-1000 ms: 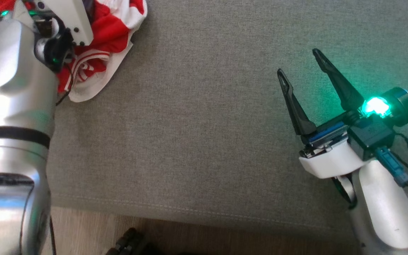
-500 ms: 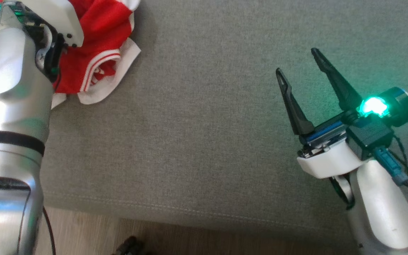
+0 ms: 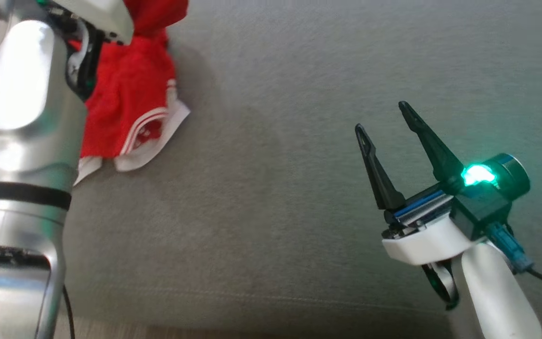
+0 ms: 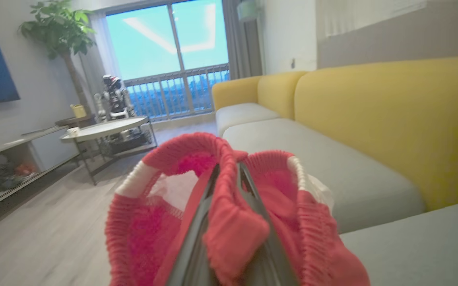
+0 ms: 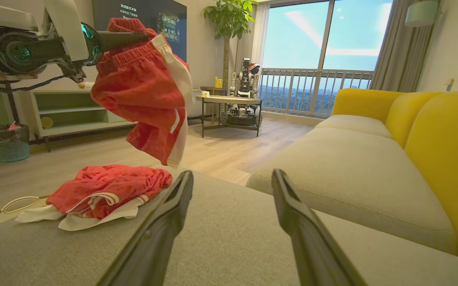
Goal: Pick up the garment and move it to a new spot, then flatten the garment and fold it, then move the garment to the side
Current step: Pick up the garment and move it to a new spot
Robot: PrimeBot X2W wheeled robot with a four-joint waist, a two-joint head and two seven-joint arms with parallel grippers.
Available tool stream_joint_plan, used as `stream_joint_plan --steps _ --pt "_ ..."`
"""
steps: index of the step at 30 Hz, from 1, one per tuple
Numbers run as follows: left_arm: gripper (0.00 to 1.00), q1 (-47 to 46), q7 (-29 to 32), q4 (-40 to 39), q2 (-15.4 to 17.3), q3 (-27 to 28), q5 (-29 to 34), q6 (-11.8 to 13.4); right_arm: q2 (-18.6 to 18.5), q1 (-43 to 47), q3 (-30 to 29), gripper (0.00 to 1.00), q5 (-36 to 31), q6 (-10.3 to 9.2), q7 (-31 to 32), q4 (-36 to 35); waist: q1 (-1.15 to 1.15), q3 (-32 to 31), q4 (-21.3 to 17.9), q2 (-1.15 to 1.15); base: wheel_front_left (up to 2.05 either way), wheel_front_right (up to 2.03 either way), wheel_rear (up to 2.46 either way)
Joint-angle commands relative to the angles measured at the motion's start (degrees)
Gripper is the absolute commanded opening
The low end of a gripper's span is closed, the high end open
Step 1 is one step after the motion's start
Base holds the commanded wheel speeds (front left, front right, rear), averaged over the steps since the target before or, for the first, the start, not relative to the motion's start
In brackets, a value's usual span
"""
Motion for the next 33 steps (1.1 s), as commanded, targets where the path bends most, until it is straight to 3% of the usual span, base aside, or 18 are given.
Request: stream_joint_plan --steps 1,7,14,19,25,31,32,33 --pt "0.0 -0.6 -0.6 -4.5 1.7 0.6 -1.5 -0.3 0.8 0.6 0.8 1.0 0.6 -0.01 -0.5 -2.6 0.01 -4.2 -5.1 0.0 0.0 0.0 0.0" --pt "0.0 2.1 2.2 -11.5 -0.1 -0.3 -6.7 -0.6 0.9 2.0 0.9 1.0 3.0 -0.01 -0.5 -4.8 0.01 -6.6 -12.0 0.0 0.0 0.0 0.0" --pt "0.0 7.3 7.3 -22.6 -3.0 -1.2 -16.6 -0.7 0.9 3.4 -0.8 1.0 5.0 -0.01 -0.5 -6.8 0.01 -7.7 -24.1 0.0 0.0 0.0 0.0" --pt "0.0 11.0 8.6 -25.8 -4.7 -2.3 -20.7 -0.7 0.9 3.4 -1.5 1.0 5.7 -0.01 -0.5 -8.6 0.01 -7.0 -28.9 0.0 0.0 0.0 0.0" --pt "0.0 17.7 6.3 -24.0 -6.0 -5.0 -23.6 -0.6 0.9 3.7 -1.5 1.0 6.5 -0.01 -0.5 -9.2 0.01 -5.5 -33.7 0.0 0.0 0.0 0.0" --pt "0.0 23.0 0.9 -15.8 -4.6 -6.2 -19.3 1.5 0.9 3.7 -1.2 1.0 7.0 -0.01 -0.5 -9.0 0.01 -3.3 -35.1 0.0 0.0 0.0 0.0" --pt "0.11 23.6 0.4 -14.5 -4.4 -6.2 -18.7 1.8 0.9 3.7 -1.2 1.0 7.1 -0.01 -0.5 -8.9 0.01 -3.0 -34.9 0.0 0.0 0.0 0.0" --pt "0.49 24.1 0.0 -13.4 -4.3 -6.3 -18.2 1.8 0.9 3.7 -1.2 1.0 7.0 -0.01 -0.5 -8.7 0.01 -2.9 -34.6 0.0 0.0 0.0 0.0"
